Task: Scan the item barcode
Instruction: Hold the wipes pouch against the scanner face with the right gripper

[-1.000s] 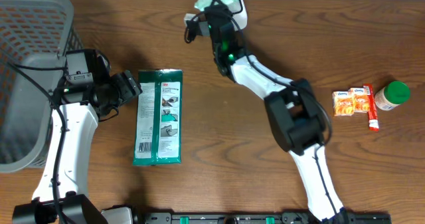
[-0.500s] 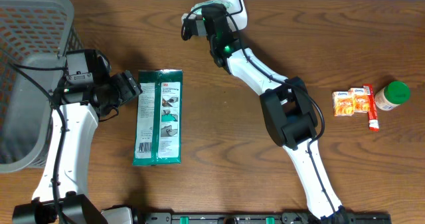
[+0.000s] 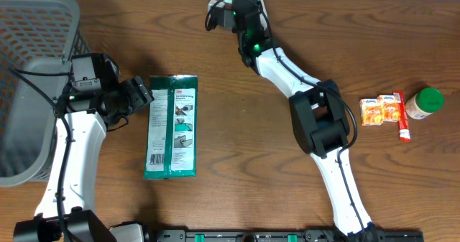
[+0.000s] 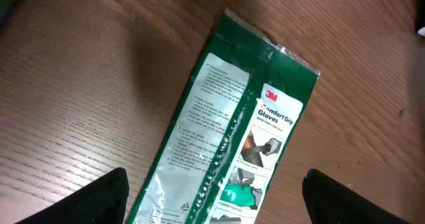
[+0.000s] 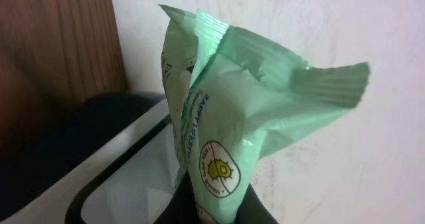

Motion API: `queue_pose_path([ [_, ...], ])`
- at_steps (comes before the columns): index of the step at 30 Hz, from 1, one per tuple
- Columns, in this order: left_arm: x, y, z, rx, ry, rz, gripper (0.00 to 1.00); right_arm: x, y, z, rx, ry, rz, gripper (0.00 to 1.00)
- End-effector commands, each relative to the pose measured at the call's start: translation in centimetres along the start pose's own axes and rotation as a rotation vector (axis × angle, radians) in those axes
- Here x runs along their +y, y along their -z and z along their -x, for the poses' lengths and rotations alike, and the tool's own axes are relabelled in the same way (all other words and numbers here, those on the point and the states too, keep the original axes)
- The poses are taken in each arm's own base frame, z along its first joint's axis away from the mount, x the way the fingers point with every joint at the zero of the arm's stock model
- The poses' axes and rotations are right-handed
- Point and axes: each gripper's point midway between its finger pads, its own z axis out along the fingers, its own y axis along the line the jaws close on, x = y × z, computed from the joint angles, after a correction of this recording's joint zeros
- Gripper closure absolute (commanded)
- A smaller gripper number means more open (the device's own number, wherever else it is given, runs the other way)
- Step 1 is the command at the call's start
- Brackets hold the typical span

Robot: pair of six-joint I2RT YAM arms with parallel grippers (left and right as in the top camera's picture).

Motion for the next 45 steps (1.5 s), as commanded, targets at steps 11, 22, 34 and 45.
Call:
queue_pose_path([
  [11,-0.3,0.7,0.7,-0.027,-0.005,-0.003,0.15,3.4,-0.2,-1.1,0.025,-0.215,0.143,0.99],
  [22,-0.3,0.7,0.7,-0.027,-0.005,-0.003,0.15,-1.2,0.4,0.9,-0.090,-0.252,0.045,0.99],
  [34,-0.3,0.7,0.7,-0.027,-0.005,-0.003,0.15,-6.9,0.7,0.1,-0.087,-0.158,-0.166,0.99],
  [45,-0.3,0.7,0.7,-0.027,-0.005,-0.003,0.15,-6.1,0.5,-1.1,-0.043,-0.316,-0.139,0.99],
])
